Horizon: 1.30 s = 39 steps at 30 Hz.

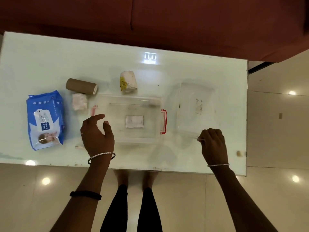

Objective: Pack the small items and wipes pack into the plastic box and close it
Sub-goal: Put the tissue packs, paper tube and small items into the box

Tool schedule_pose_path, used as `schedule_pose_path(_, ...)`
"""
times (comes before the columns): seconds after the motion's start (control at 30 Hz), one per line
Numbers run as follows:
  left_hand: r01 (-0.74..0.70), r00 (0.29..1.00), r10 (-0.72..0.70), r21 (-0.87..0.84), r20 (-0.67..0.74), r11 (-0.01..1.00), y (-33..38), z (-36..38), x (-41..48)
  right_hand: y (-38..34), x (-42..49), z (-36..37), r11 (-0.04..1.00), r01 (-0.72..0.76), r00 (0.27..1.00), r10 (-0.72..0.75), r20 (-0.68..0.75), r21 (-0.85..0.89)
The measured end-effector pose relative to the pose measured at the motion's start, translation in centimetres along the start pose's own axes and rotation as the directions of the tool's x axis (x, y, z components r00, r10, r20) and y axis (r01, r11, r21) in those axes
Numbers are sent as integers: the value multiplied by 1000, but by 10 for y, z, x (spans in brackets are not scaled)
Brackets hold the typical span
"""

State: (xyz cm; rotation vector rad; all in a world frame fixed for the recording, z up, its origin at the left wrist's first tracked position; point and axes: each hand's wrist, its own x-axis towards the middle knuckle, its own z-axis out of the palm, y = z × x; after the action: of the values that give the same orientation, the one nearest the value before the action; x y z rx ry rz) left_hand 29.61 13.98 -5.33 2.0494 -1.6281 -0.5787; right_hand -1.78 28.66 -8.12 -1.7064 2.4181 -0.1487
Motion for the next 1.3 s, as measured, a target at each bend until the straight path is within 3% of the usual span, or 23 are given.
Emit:
schedule_pose_path(0.4, 13, 1000, -13, -35, 4, 999, 7, 0, 0, -9, -3, 44, 988, -155, 957, 146, 250, 17)
schedule_pose_path(0.6, 5, 1000, -6, -92, -2, 996, -1, -14, 14, -36, 27, 17, 961, -249, 828, 277, 487, -123)
schedule_pose_path(0.7, 3, 1000, -4, -140, -6, 990, -9, -21, 27, -68, 46, -2, 927, -353, 902, 302, 309, 127)
schedule_pose_path(0.8, -43, 998, 35, -202, -43, 979, -10, -27, 44, -102, 69, -17, 895, -306, 952, 295, 84, 325)
schedule_pose_path(0.87, -77, 996, 64, -225, -62, 971, -6, -27, 62, -121, 87, -20, 873, -287, 949, 316, -8, 395)
schedule_pose_path(0.97, -108, 994, 98, -244, -52, 964, 7, -19, 94, -143, 116, -18, 808, -345, 912, 409, -33, 478)
schedule_pose_path(1.07, -90, 994, 104, -249, 43, 964, 30, -3, 127, -152, 147, -7, 720, -509, 842, 531, 97, 471)
schedule_pose_path(1.13, -8, 969, 53, -188, 239, 982, 44, 17, 149, -152, 166, 4, 642, -673, 739, 606, 295, 368)
schedule_pose_path(1.2, 72, 894, -66, 3, 443, 997, 56, 41, 167, -150, 182, 12, 560, -791, 603, 653, 458, 244)
schedule_pose_path(1.3, 120, 770, -228, 216, 596, 969, 69, 72, 181, -148, 196, 20, 465, -874, 447, 653, 612, 142)
